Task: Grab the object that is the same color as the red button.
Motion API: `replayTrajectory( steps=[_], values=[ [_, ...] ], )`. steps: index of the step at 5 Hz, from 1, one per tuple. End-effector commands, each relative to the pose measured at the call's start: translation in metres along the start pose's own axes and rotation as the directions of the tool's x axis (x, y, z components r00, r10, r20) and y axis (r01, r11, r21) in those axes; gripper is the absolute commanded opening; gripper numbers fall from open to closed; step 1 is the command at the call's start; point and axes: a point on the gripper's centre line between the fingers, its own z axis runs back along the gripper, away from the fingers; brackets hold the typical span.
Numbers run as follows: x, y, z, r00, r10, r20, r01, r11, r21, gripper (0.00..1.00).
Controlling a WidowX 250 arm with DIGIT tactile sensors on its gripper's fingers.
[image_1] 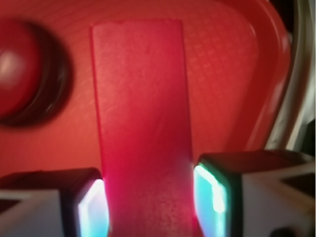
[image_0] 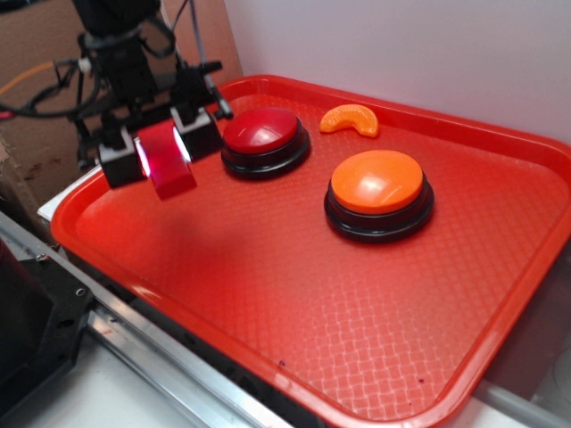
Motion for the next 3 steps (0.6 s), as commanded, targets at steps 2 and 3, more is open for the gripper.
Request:
replayTrajectory(
  steps=[2,3],
  values=[
    [-0.028,-0.004,0.075,0.739,-0.671,-0.063,0.671,0.741,-0.022,0.0],
    [-0.031,0.0,0.081,0.603,-0.797,-0.03,0.797,0.604,-0.02,0.0]
  ],
)
